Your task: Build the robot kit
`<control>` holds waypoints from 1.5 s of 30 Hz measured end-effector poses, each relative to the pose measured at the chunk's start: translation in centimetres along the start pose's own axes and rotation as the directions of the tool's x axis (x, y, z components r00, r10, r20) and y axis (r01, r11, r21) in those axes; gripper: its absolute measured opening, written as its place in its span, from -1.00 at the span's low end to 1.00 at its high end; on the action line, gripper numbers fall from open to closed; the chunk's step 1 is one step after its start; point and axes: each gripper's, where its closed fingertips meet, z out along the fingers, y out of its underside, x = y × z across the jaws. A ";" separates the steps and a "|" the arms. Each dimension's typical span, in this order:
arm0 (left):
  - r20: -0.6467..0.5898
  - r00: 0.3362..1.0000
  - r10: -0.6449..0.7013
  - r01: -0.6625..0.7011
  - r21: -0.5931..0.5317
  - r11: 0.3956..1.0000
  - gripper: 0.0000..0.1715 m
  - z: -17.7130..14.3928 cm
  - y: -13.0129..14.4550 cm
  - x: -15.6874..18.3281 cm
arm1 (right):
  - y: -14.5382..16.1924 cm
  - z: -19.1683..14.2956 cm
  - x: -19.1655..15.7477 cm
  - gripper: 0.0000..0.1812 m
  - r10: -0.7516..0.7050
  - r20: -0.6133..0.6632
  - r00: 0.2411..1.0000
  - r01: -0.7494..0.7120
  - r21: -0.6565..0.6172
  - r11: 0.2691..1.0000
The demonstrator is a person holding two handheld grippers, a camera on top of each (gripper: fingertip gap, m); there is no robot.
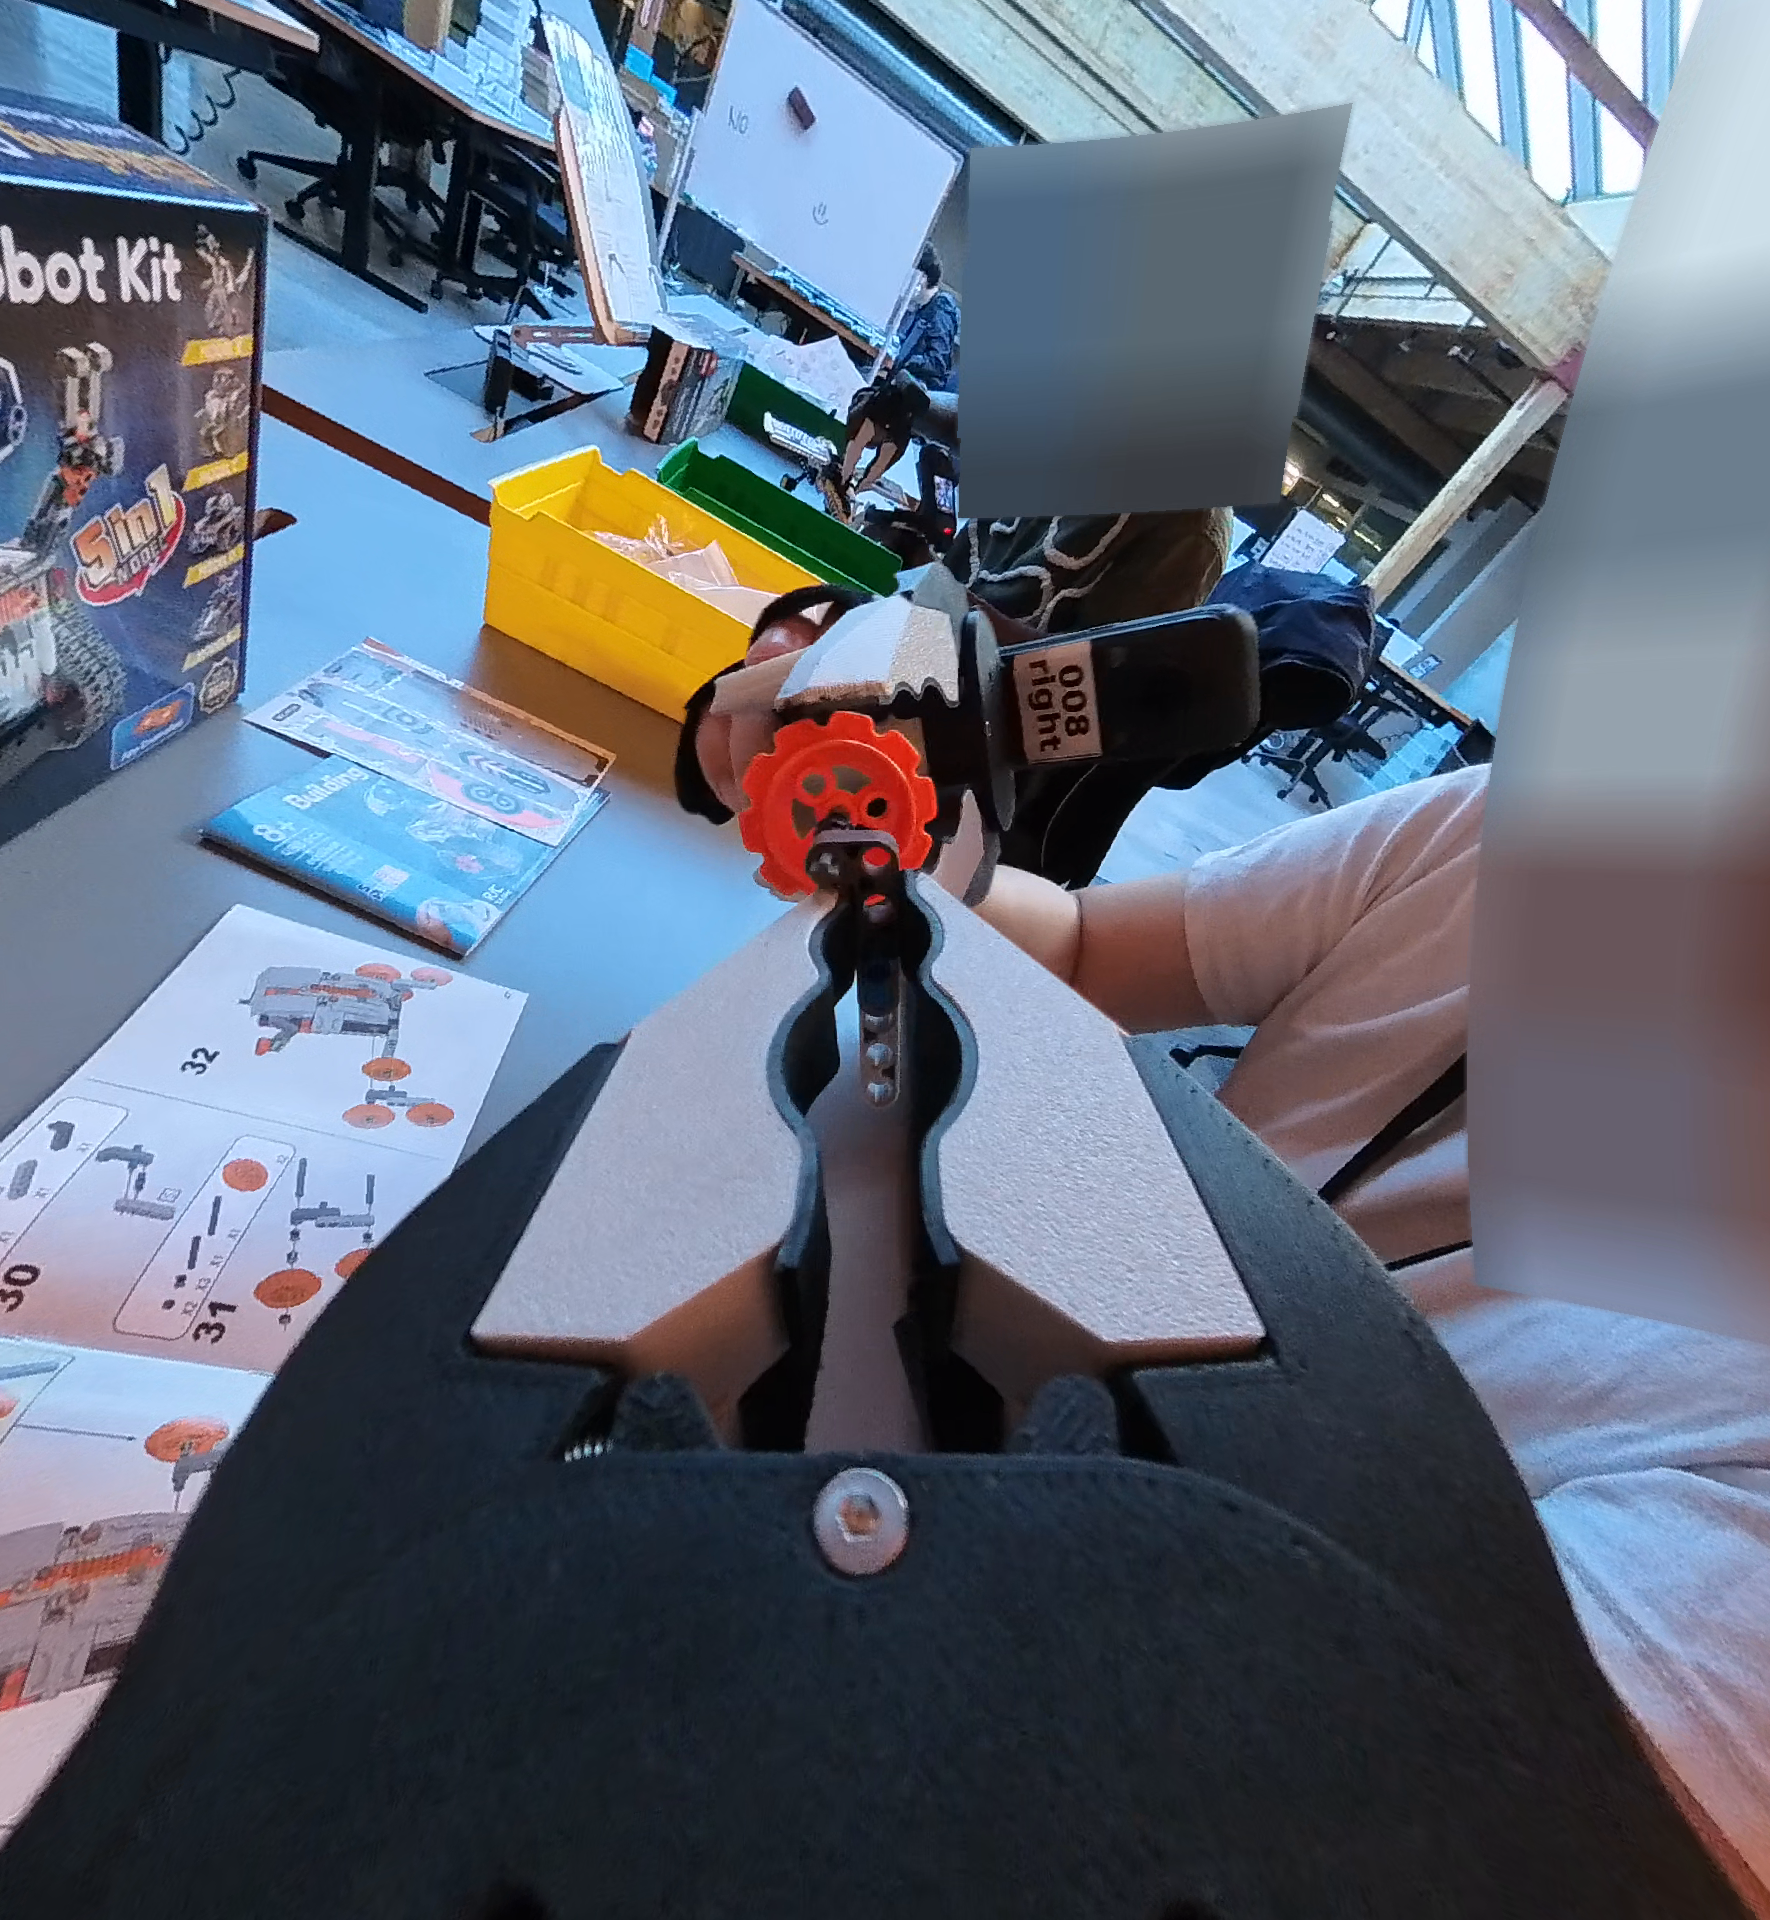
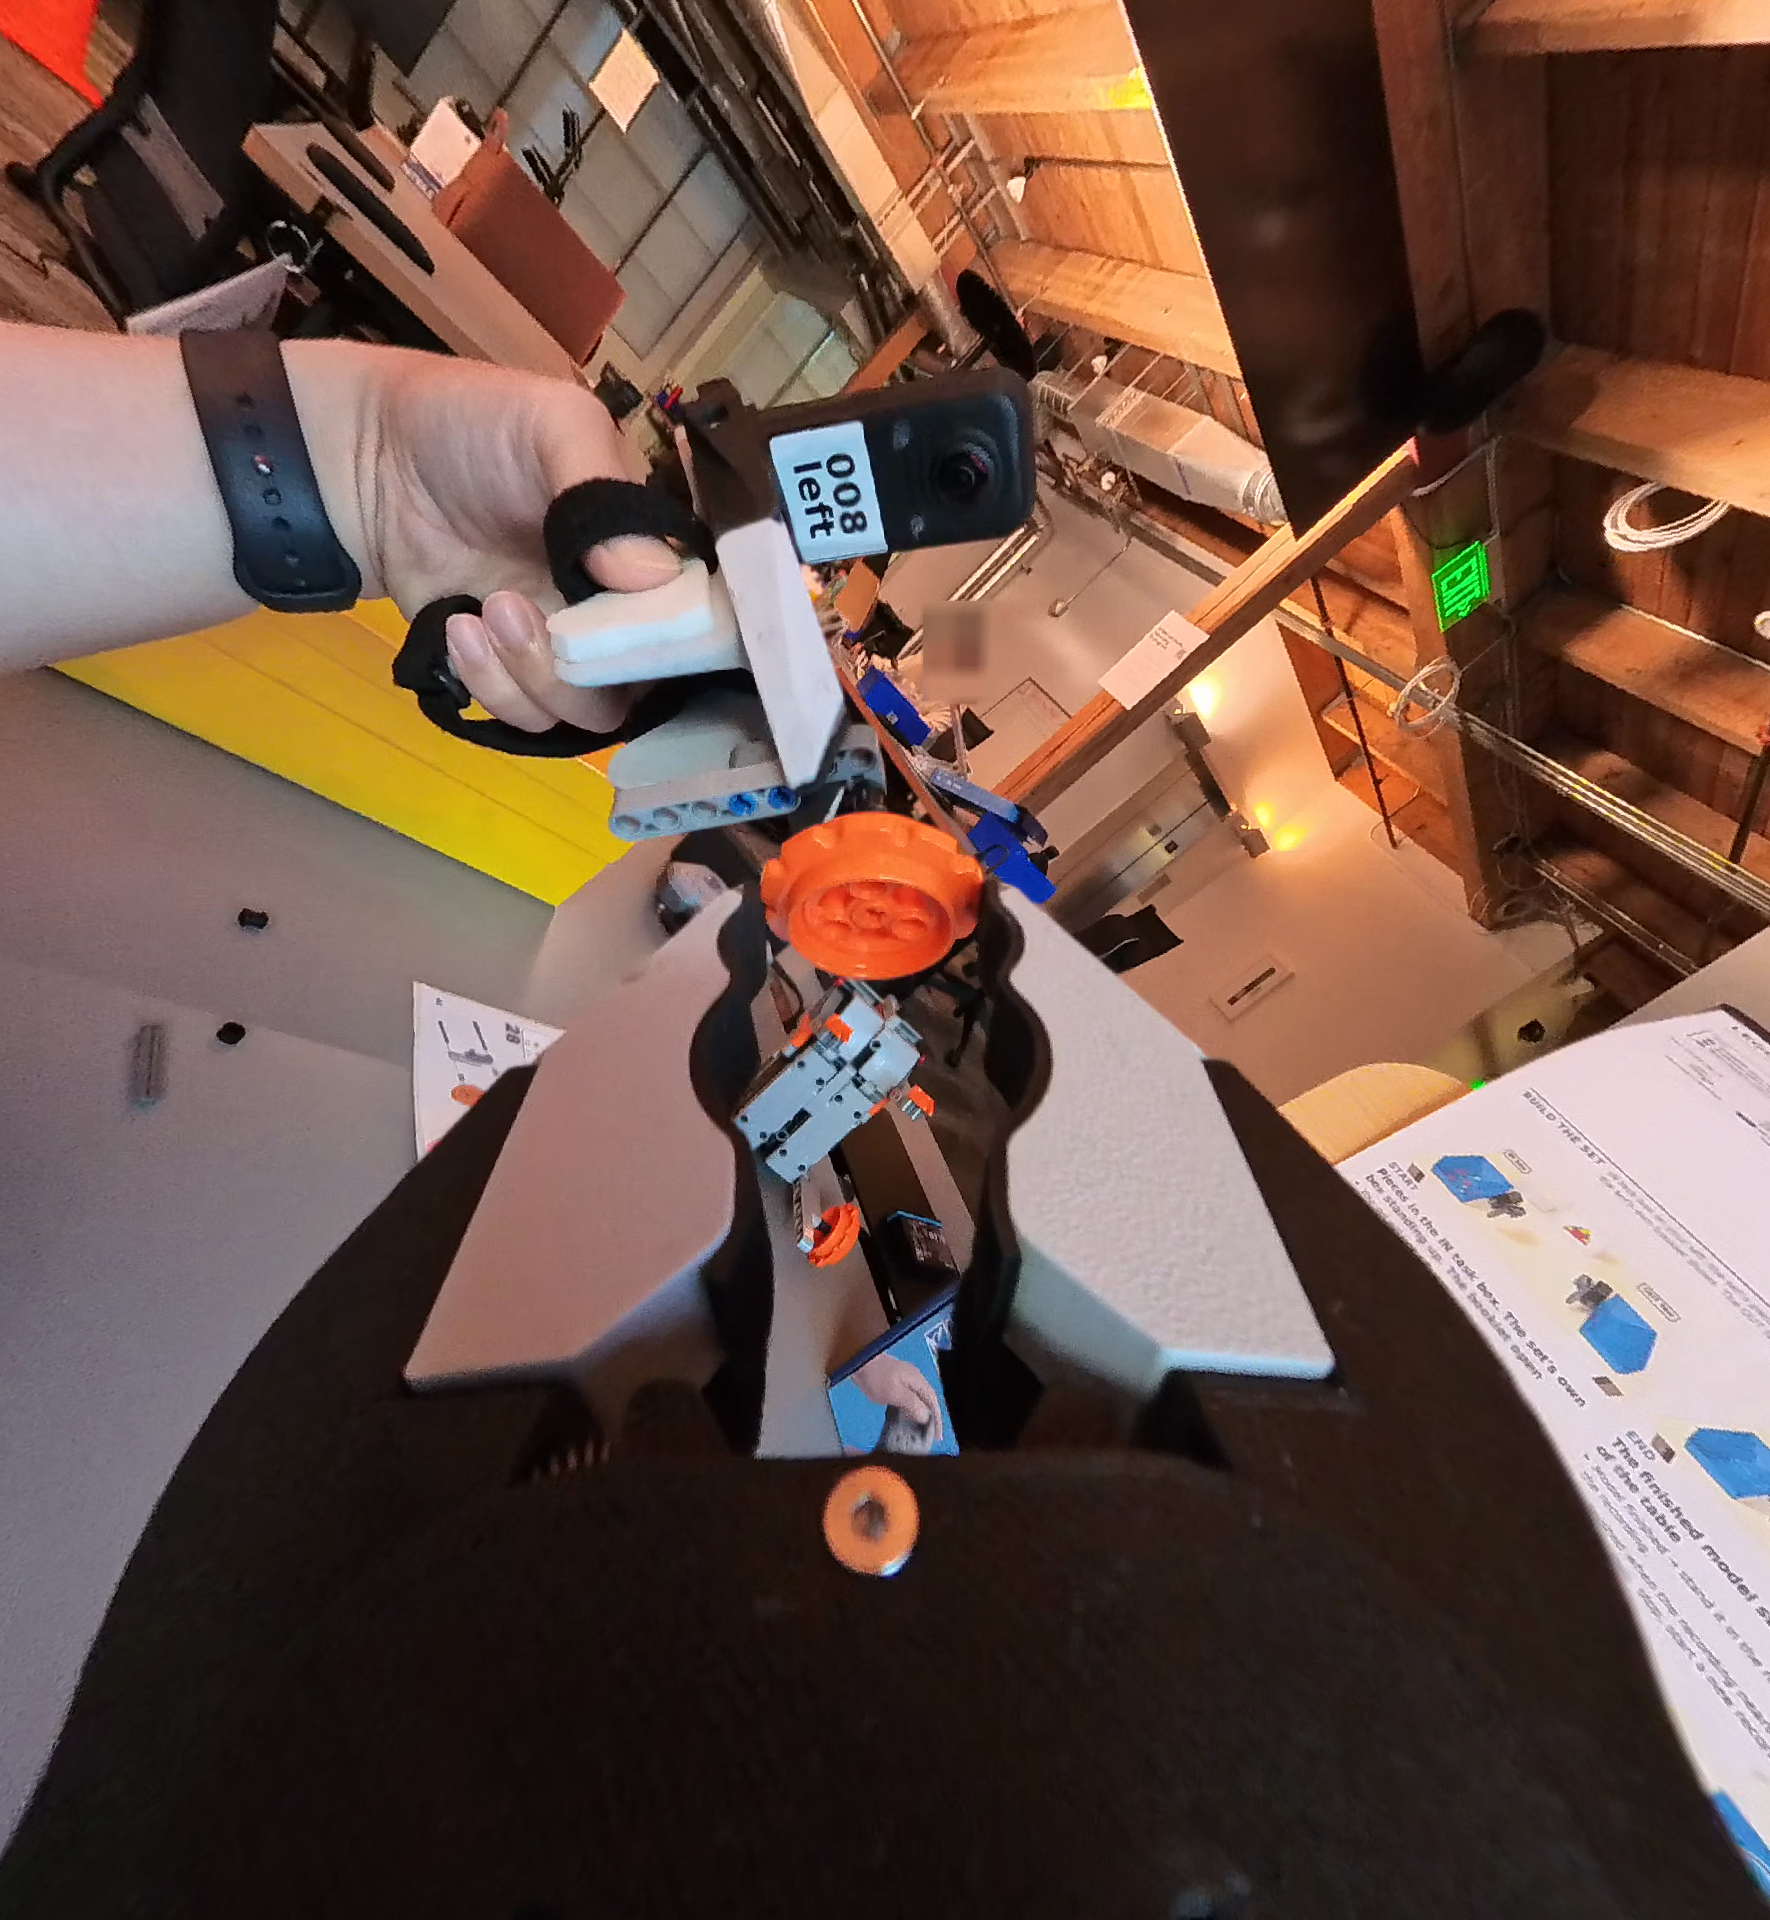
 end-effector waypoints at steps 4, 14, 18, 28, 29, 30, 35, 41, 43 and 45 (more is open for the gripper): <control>0.003 1.000 0.005 -0.005 -0.012 1.000 -0.96 0.0 0.2 -0.1 | 0.2 0.0 -0.2 -0.57 -0.027 0.024 0.999 0.028 -0.042 0.999; -0.024 1.000 -0.019 0.019 -0.002 1.000 -0.96 0.0 0.5 -0.9 | 1.2 0.1 -0.2 -0.57 0.008 0.038 0.999 -0.004 -0.111 0.994; -0.059 0.997 -0.042 0.043 0.019 0.999 -0.95 0.0 0.6 -1.6 | 1.9 0.3 -0.1 -0.57 0.024 0.029 0.999 -0.019 -0.170 0.985; -0.138 0.988 -0.065 0.069 0.026 0.997 -0.96 0.1 1.1 -2.0 | 2.4 0.1 -0.6 -0.56 0.049 0.089 0.995 -0.029 -0.218 0.975; -0.136 0.988 -0.068 0.071 0.016 0.997 -0.96 0.1 1.2 -2.1 | 2.5 0.1 -0.7 -0.56 0.024 0.099 0.995 -0.001 -0.225 0.974; -0.128 0.989 -0.070 0.072 0.012 0.997 -0.96 0.2 1.3 -2.2 | 2.7 0.0 -0.7 -0.56 0.008 0.098 0.995 0.016 -0.237 0.971; -0.100 0.993 -0.060 0.060 0.005 0.998 -0.95 0.2 1.4 -2.5 | 3.1 0.1 -0.8 -0.56 0.030 0.094 0.995 -0.006 -0.251 0.968; -0.013 1.000 -0.004 0.004 -0.026 1.000 -0.95 0.2 1.5 -3.0 | 3.8 0.4 -0.8 -0.56 0.143 0.084 0.986 -0.114 -0.279 0.954; -0.007 1.000 -0.002 0.002 -0.038 0.999 -0.95 0.3 1.7 -3.1 | 3.9 0.3 -1.0 -0.56 0.112 0.098 0.989 -0.081 -0.278 0.957; -0.032 0.999 -0.016 0.015 -0.044 0.999 -0.95 0.3 2.0 -3.0 | 3.8 0.2 -1.3 -0.56 0.072 0.122 0.990 -0.037 -0.268 0.963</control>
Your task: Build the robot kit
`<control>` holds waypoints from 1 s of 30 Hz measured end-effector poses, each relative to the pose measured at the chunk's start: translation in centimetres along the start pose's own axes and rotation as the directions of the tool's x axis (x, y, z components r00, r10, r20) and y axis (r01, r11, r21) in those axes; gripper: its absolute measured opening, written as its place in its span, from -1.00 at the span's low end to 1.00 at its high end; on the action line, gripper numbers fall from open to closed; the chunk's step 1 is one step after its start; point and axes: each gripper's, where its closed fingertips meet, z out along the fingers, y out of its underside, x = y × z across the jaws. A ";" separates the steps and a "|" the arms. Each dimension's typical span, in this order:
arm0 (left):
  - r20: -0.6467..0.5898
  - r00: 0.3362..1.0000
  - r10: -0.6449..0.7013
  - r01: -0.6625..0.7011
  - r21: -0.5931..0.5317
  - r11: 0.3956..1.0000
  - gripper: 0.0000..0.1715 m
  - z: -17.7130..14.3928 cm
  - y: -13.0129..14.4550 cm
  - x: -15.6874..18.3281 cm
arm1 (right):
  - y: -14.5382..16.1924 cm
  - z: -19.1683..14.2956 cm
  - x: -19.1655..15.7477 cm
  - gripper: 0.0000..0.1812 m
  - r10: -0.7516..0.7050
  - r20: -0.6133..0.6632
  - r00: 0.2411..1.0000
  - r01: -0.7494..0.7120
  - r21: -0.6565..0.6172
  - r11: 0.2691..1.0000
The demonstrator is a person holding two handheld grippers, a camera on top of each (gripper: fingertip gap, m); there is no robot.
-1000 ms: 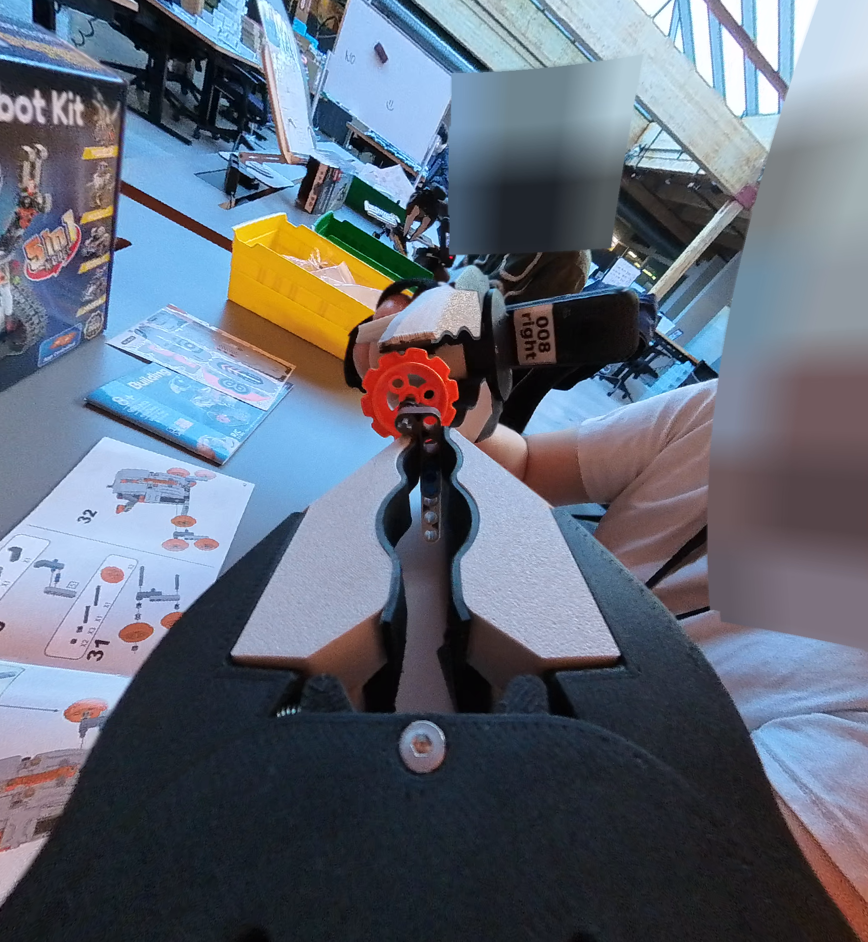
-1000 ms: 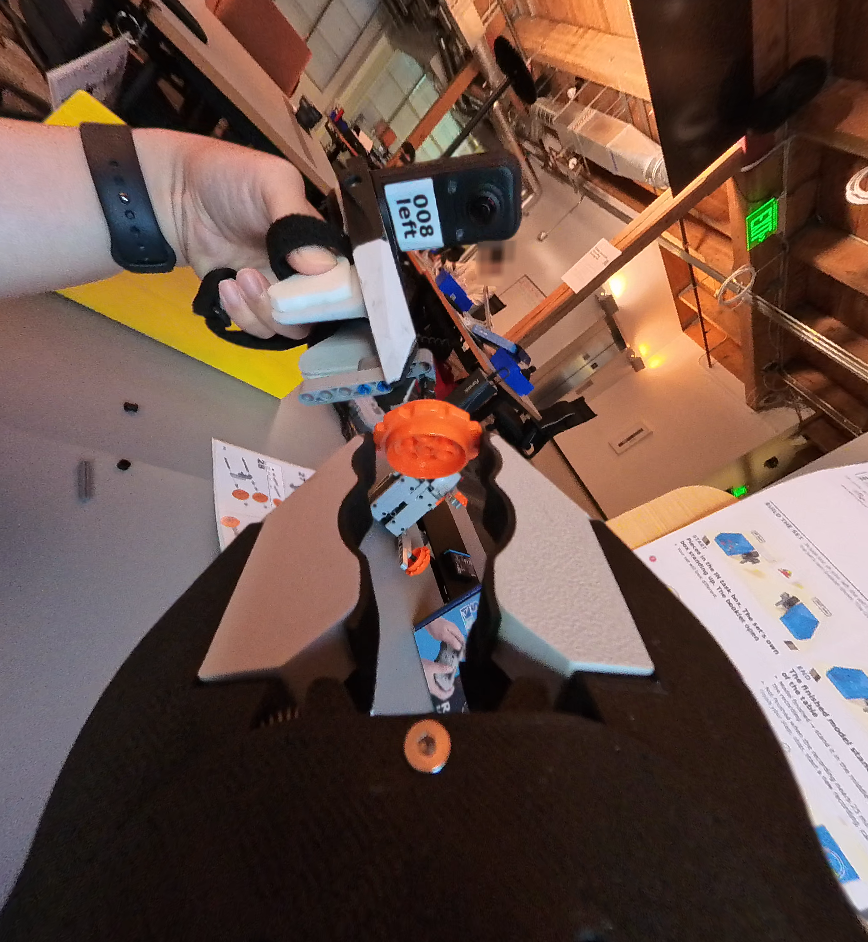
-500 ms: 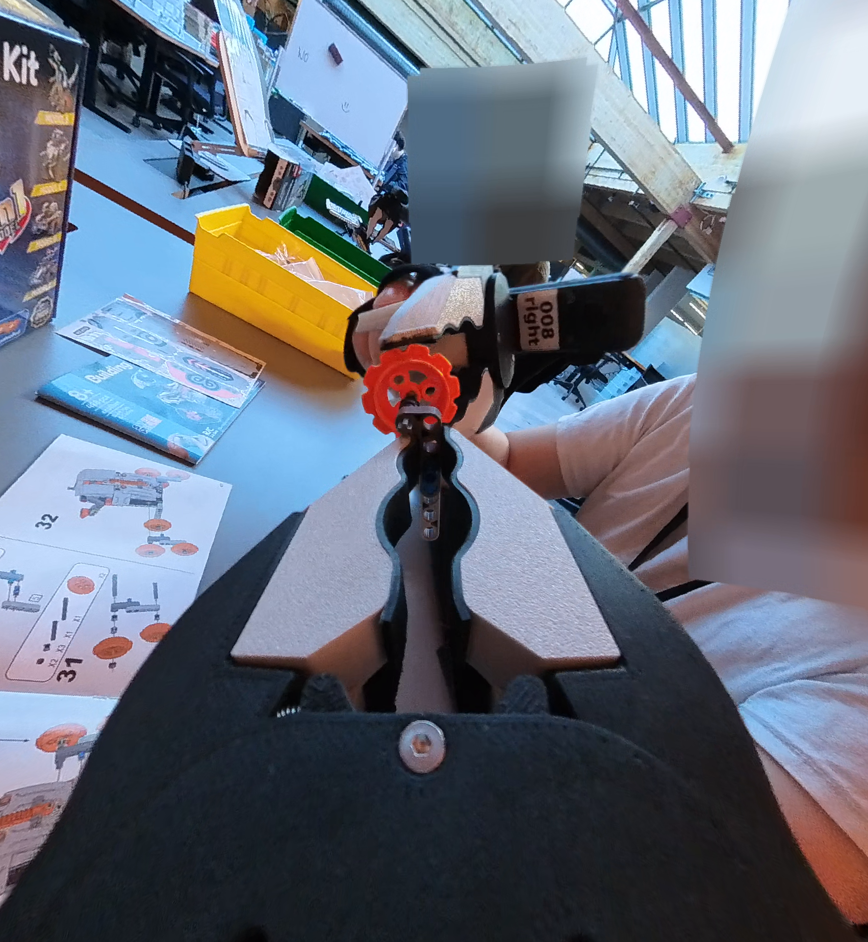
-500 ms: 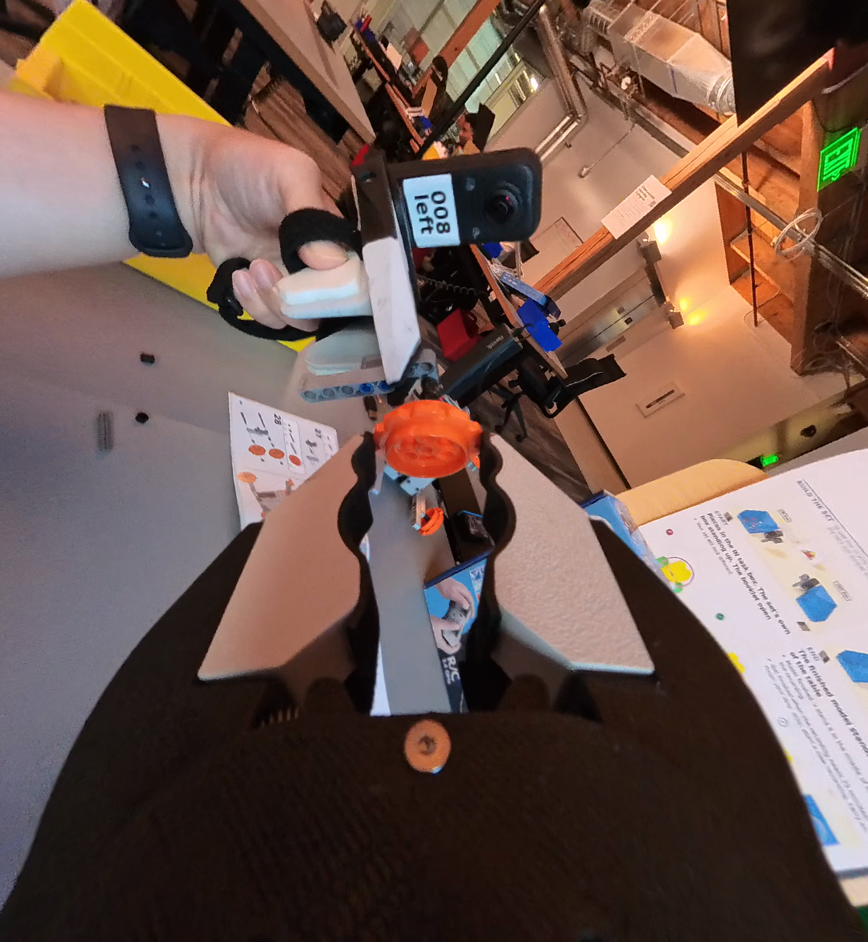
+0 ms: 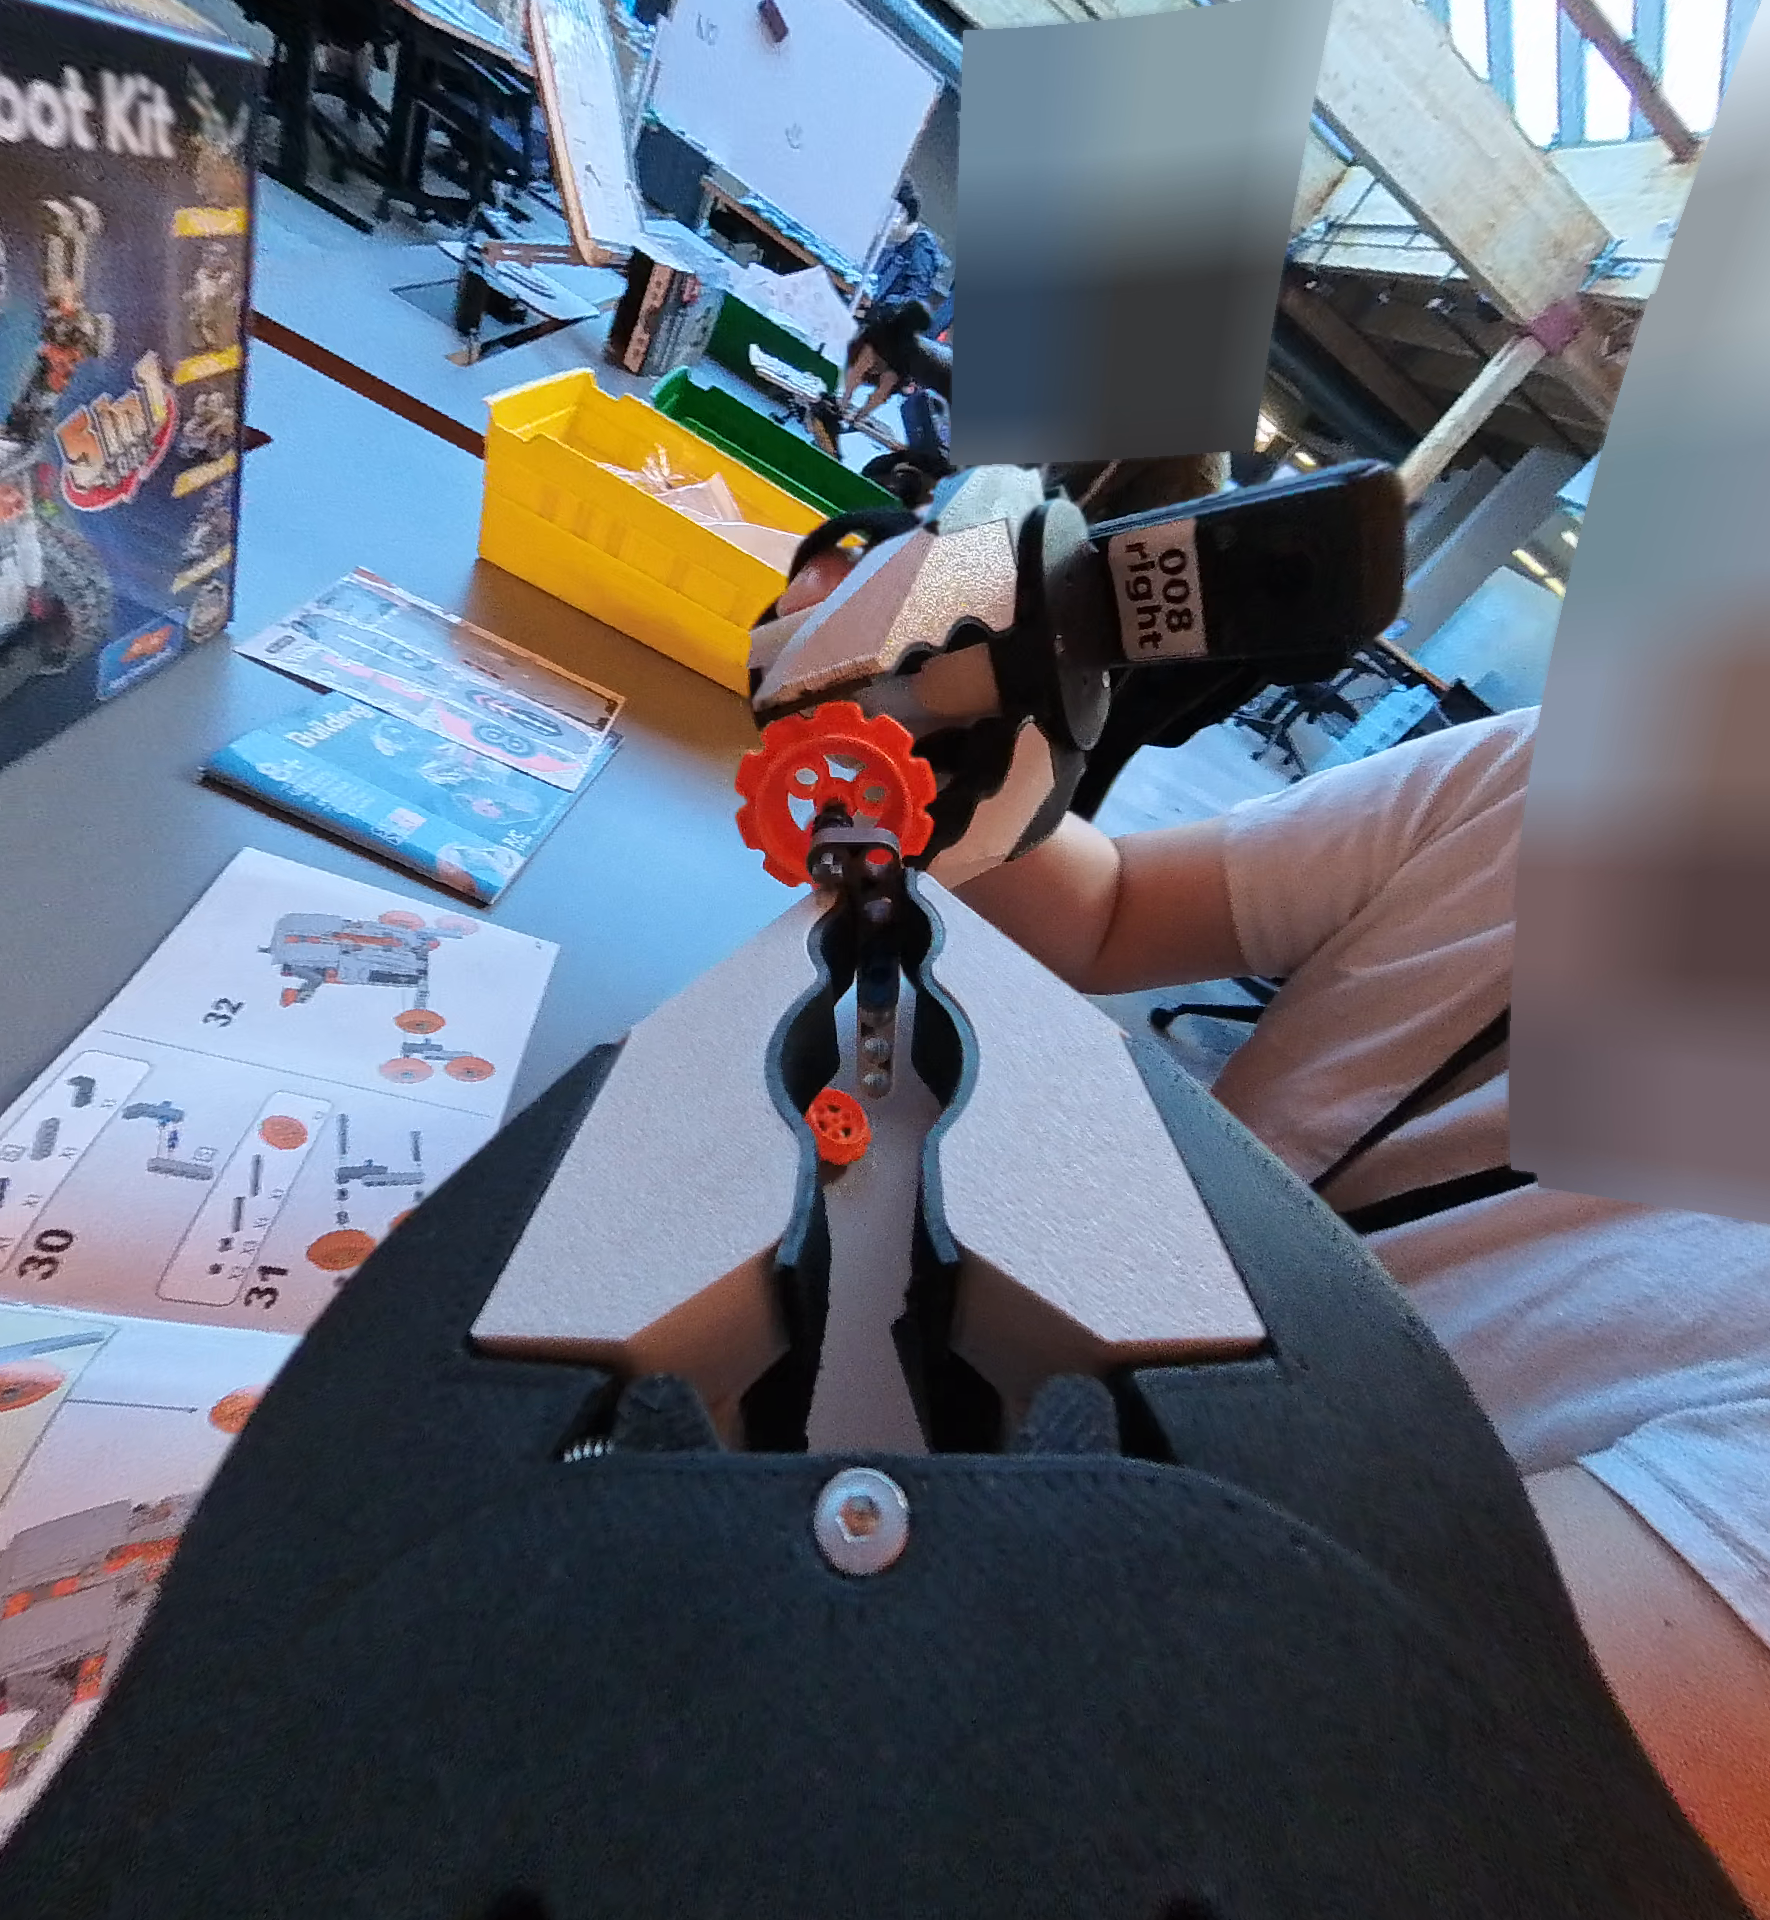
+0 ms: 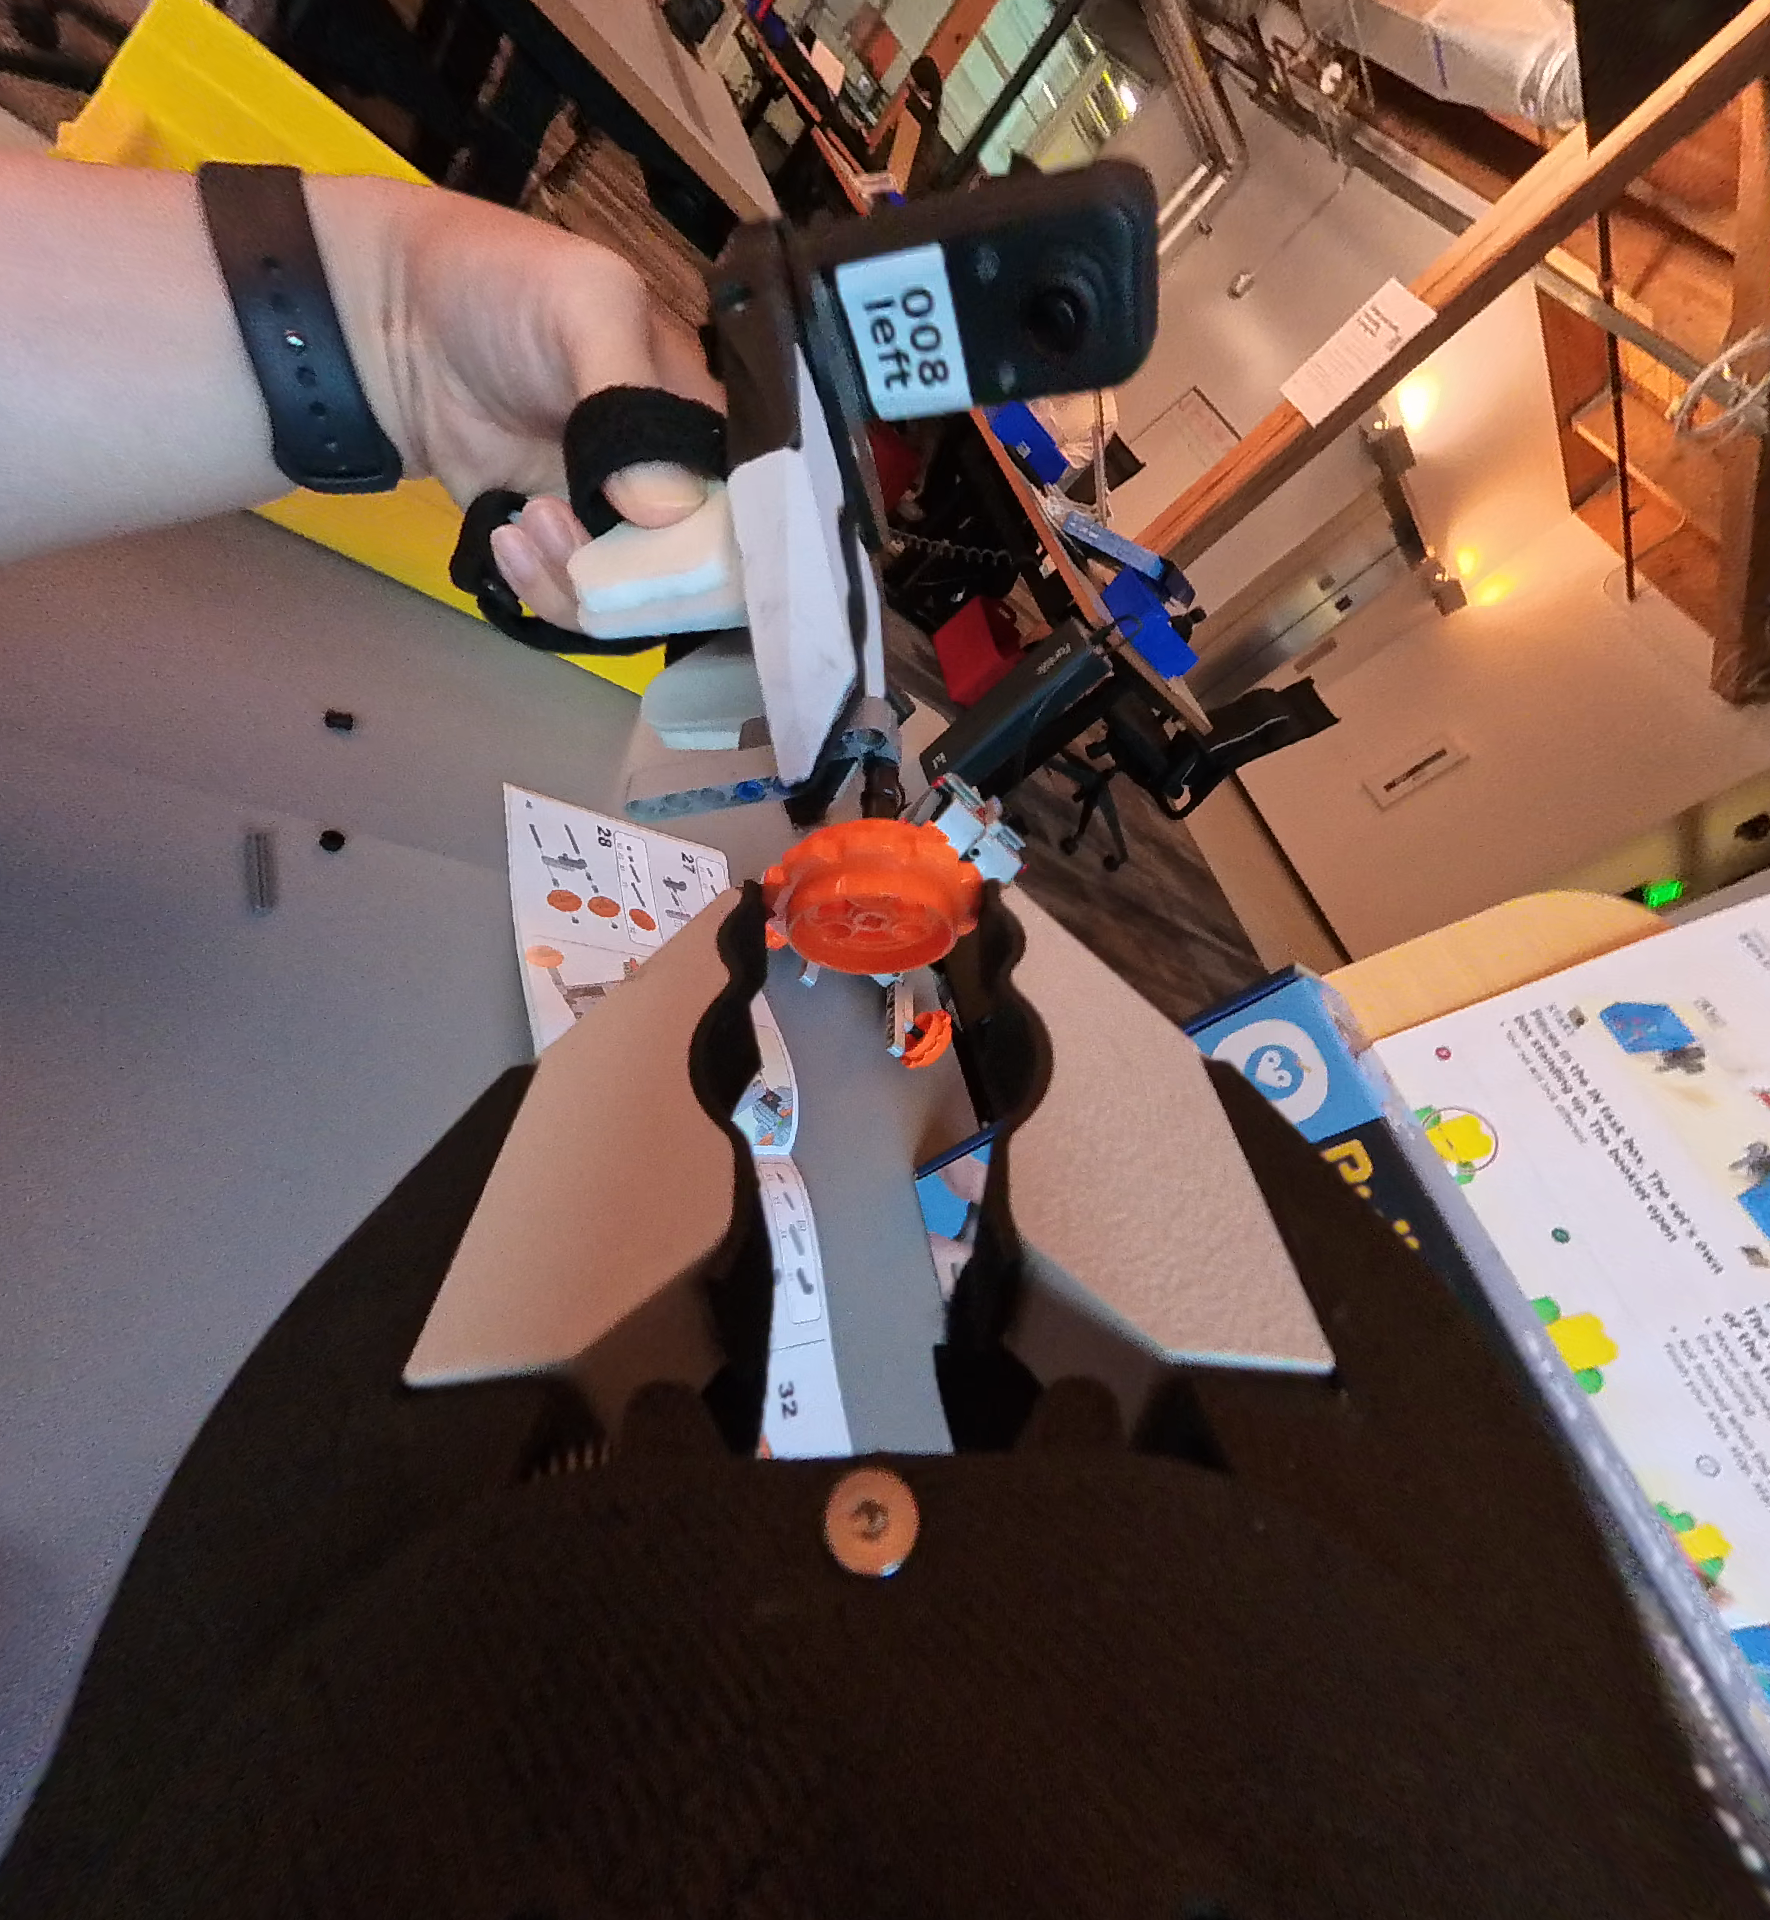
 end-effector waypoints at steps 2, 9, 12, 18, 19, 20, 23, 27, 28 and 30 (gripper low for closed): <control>-0.044 0.999 -0.017 0.017 0.002 1.000 -0.96 0.1 0.2 0.2 | -0.1 -0.2 -0.2 -0.56 -0.032 0.011 0.999 0.031 0.021 0.999; -0.073 0.996 -0.055 0.056 0.021 0.998 -0.96 0.4 0.0 -0.2 | 0.2 -0.4 0.2 -0.56 -0.056 -0.010 0.998 0.056 0.007 0.998; -0.092 0.995 -0.041 0.044 0.041 0.998 -0.96 0.5 -0.5 0.2 | -0.2 -0.7 0.6 -0.56 -0.007 -0.019 1.000 0.008 0.056 0.998; -0.126 0.989 -0.076 0.081 0.034 0.996 -0.96 0.7 -0.5 0.6 | -0.5 -1.1 0.4 -0.56 -0.054 -0.017 0.998 0.054 0.021 0.998; -0.142 0.987 -0.080 0.085 0.031 0.996 -0.96 0.8 -0.5 0.8 | -0.6 -1.3 0.3 -0.56 -0.055 -0.011 0.998 0.055 0.009 0.998; -0.161 0.983 -0.084 0.089 0.028 0.996 -0.96 1.0 -0.4 0.9 | -0.5 -1.6 0.2 -0.56 -0.044 -0.005 0.999 0.043 -0.005 0.999; -0.252 0.961 -0.110 0.121 0.028 0.992 -0.96 2.3 -0.5 1.3 | -0.4 -3.2 0.2 -0.56 0.000 -0.057 0.998 -0.002 -0.028 1.000; -0.318 0.936 -0.151 0.136 -0.067 0.988 -0.95 6.3 0.2 2.2 | 1.0 -7.5 -0.4 -0.56 0.053 -0.168 0.984 -0.063 -0.055 0.997; -0.324 0.931 -0.167 0.142 -0.099 0.985 -0.95 7.6 0.5 2.5 | 1.4 -8.8 -0.8 -0.55 0.087 -0.196 0.977 -0.098 -0.046 0.994; -0.322 0.926 -0.196 0.151 -0.158 0.976 -0.95 10.5 1.5 3.2 | 2.4 -11.8 -2.0 -0.56 0.141 -0.248 0.959 -0.151 -0.025 0.988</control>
